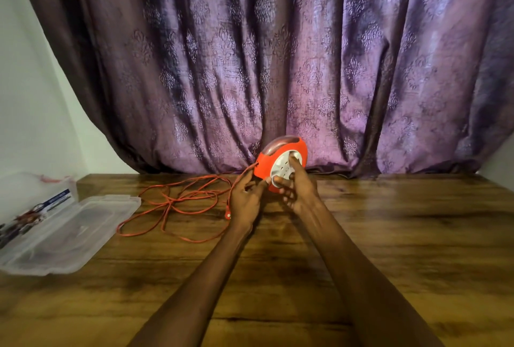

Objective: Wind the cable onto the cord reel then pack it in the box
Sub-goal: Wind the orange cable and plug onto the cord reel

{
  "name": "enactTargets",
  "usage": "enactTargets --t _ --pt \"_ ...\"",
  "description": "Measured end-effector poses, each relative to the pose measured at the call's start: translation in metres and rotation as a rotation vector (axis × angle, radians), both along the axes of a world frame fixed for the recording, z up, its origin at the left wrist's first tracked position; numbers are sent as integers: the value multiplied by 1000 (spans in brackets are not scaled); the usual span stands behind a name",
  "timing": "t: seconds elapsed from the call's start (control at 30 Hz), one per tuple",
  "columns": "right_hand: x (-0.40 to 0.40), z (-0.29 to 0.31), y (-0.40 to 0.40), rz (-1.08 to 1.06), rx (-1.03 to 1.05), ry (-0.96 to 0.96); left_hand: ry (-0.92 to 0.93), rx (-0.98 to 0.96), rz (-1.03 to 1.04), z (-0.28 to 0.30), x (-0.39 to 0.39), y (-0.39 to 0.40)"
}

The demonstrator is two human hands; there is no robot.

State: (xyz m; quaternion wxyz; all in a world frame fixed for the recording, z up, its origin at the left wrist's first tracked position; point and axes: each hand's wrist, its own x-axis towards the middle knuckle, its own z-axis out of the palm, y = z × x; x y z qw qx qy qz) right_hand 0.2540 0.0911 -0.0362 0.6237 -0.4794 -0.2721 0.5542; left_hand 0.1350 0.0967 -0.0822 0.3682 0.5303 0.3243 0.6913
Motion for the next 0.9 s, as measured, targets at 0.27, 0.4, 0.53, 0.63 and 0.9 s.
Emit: enactTargets --t 0.27,0.4,0.53,0.63,0.9 --pt "22 -10 1 -327 610 -1348 -202 -162 -48 6 -23 8" --pt "20 -15 6 -195 952 -1779 -220 -216 -114 10 -33 8" --pt "20 -20 10 -295 883 -1992 -141 -217 -115 8 -31 10" --pt "16 -20 10 -431 697 -1994 -86 -166 -93 8 -23 6" --pt "3 0 1 -81 37 -227 -46 -68 -143 -3 3 -3"
